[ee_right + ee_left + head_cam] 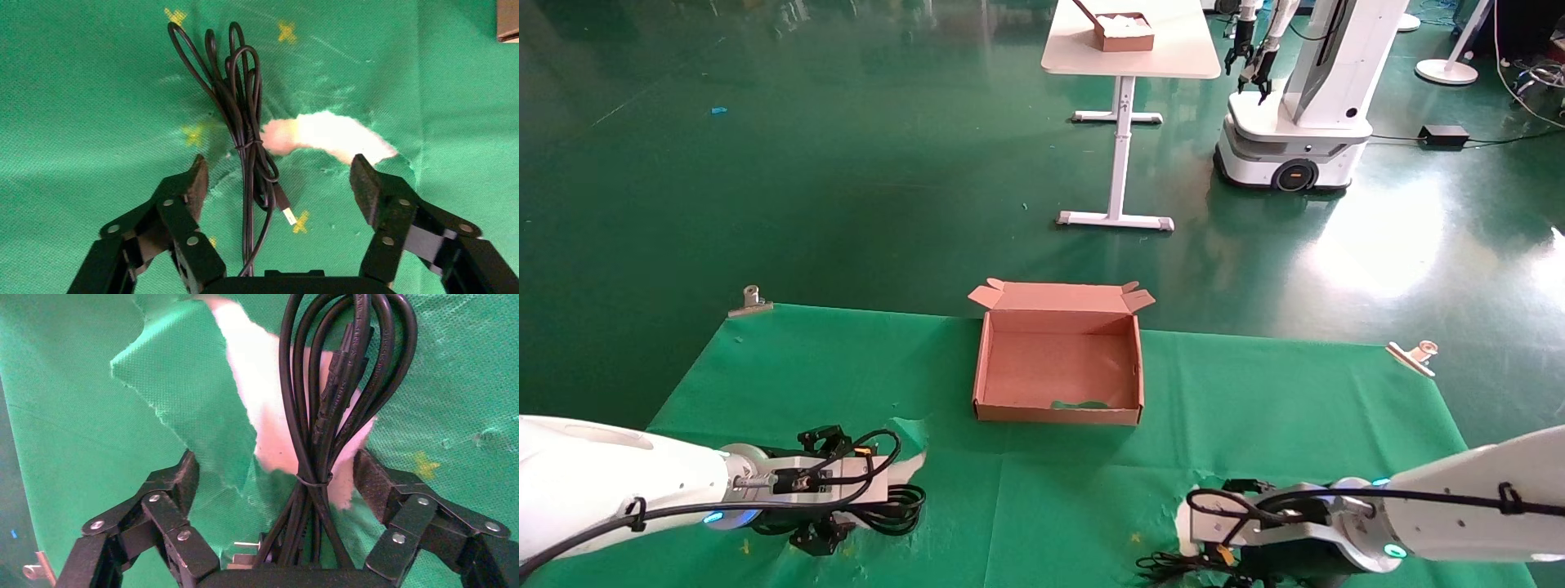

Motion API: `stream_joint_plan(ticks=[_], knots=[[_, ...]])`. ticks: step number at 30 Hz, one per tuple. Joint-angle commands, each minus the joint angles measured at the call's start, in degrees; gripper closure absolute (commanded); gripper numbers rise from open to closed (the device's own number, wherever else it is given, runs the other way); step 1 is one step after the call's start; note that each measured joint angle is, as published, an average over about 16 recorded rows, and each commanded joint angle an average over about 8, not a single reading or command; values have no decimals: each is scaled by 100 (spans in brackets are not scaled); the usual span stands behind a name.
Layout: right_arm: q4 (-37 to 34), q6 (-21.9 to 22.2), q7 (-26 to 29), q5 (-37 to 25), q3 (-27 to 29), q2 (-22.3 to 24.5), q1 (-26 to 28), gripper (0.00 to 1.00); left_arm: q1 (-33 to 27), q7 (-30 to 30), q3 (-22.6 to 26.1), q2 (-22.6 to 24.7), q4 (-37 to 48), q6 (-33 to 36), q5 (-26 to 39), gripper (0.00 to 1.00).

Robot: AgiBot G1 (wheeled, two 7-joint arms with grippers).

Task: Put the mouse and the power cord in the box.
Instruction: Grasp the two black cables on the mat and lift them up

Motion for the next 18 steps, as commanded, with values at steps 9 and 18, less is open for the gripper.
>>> stream_joint_plan(ticks=[9, 18], knots=[[72, -30, 17, 12, -1, 30, -21, 100, 0, 1, -2, -2, -2, 1, -7, 100], [100, -42, 22, 16, -2, 41, -26, 100, 0, 2, -3, -3, -2, 1, -8, 100]])
